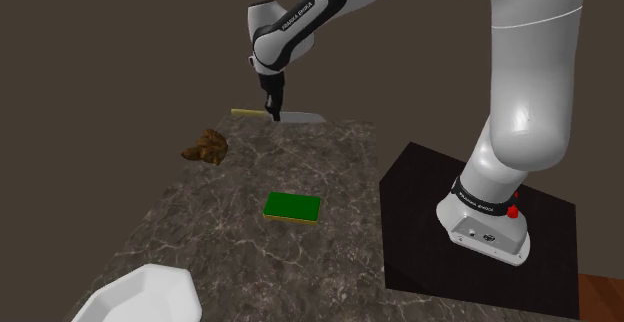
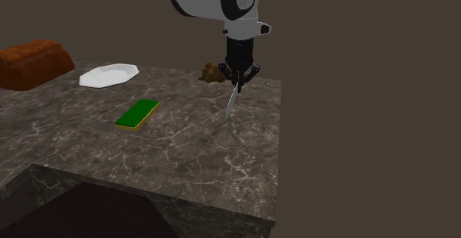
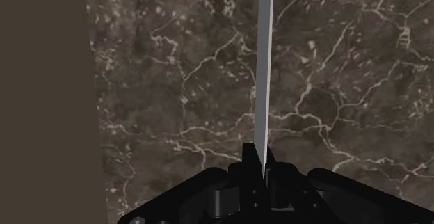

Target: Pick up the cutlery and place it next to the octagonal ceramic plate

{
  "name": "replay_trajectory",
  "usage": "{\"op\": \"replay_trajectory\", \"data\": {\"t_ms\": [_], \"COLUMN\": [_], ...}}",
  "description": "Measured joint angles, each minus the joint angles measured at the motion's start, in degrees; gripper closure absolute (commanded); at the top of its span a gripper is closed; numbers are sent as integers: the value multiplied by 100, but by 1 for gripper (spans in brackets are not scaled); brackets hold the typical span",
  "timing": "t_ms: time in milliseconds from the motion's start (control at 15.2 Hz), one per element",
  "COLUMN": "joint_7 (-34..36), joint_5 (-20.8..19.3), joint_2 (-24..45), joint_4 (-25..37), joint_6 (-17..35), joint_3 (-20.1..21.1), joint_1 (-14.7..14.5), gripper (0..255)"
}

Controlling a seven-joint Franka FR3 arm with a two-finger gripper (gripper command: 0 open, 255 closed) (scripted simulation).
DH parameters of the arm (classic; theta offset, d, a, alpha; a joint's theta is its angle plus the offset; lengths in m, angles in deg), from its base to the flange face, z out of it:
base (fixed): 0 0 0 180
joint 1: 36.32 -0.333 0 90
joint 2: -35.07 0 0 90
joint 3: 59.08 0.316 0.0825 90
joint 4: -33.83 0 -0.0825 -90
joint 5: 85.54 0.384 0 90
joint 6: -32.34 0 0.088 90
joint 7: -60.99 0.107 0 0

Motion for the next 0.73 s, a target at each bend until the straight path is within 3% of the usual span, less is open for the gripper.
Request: {"op": "replay_trajectory", "data": {"t_ms": [726], "joint_7": [33], "joint_5": [35], "joint_2": [-427], "joint_4": [171], "joint_6": [-598], "joint_3": [32], "joint_1": [-21], "gripper": [255]}}
